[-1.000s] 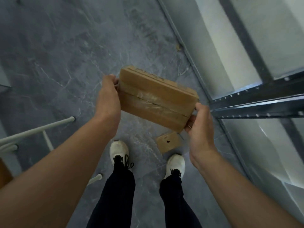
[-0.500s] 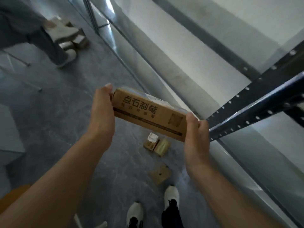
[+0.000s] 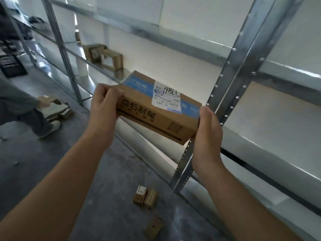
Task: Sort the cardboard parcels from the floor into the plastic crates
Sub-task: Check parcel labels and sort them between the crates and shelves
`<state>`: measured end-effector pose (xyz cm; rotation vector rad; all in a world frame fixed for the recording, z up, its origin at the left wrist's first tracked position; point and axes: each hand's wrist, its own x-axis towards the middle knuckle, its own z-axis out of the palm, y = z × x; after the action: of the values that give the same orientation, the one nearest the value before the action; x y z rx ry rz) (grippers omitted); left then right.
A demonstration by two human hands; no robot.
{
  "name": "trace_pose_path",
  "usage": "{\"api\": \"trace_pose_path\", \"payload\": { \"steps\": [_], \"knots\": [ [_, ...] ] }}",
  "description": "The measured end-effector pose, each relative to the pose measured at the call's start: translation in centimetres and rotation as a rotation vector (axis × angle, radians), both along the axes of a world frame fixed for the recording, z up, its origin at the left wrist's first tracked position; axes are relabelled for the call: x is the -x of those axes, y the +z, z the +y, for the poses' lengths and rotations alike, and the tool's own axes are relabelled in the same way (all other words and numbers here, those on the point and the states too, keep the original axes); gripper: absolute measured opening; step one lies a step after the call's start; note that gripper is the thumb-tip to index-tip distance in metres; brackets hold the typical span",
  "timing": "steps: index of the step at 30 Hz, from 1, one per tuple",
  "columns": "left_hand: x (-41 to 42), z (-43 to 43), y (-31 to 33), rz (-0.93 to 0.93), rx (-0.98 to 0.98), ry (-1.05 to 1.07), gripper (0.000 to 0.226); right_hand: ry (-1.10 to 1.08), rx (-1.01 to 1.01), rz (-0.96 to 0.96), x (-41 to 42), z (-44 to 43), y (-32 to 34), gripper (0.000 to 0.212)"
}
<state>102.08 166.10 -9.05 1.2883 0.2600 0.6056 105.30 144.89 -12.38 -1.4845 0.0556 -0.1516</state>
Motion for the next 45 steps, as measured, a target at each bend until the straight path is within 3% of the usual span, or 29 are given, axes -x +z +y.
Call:
{"api": "trace_pose_path", "payload": {
  "steps": [4, 8, 9, 14, 20, 22, 25, 34, 39, 45],
  "knots": [
    [1.5, -2.1, 6.2, -0.092, -0.021, -0.072, 0.021, -0.11, -0.052, -0.071, 3.2, -2.6, 5.7, 0.089],
    [3.2, -6.1, 10.9, -0.157, -0.021, -0.201, 0.029, -0.164, -0.06, -0.096, 6.2, -6.6, 9.7, 0.028],
    [3.7, -7.3, 11.8, -0.157, -0.034, -0.238, 0.029, -0.184, -0.047, -0.103, 6.9, -7.5, 10.5, 0.023],
    [5.6, -13.9, 15.1, -0.186, -0.012, -0.355, 0.033, -0.262, -0.028, -0.136, 10.9, -12.9, 13.7, 0.041],
    [8.4, -24.6, 16.5, -0.164, 0.072, -0.454, 0.044, -0.326, 0.135, -0.15, 15.2, -21.6, 14.1, 0.012],
    [9.4, -28.0, 16.7, -0.152, 0.047, -0.497, 0.036, -0.355, 0.155, -0.15, 16.7, -24.5, 14.4, 0.006],
    [10.4, -32.1, 17.2, -0.098, 0.031, -0.548, 0.025, -0.415, 0.168, -0.174, 18.5, -28.4, 14.8, 0.012],
    [12.9, -43.1, 15.9, 0.022, -0.083, -0.932, 0.027, -0.628, 0.206, -0.103, 24.0, -35.4, 12.7, 0.029],
    [14.5, -49.0, 12.2, 0.061, -0.125, -1.11, 0.037, -0.775, 0.251, -0.043, 28.1, -38.9, 9.2, 0.054],
    [18.4, -56.3, 6.7, 0.189, -0.206, -1.262, 0.037, -0.912, 0.172, 0.067, 33.3, -44.4, 4.4, 0.058]
  ]
}}
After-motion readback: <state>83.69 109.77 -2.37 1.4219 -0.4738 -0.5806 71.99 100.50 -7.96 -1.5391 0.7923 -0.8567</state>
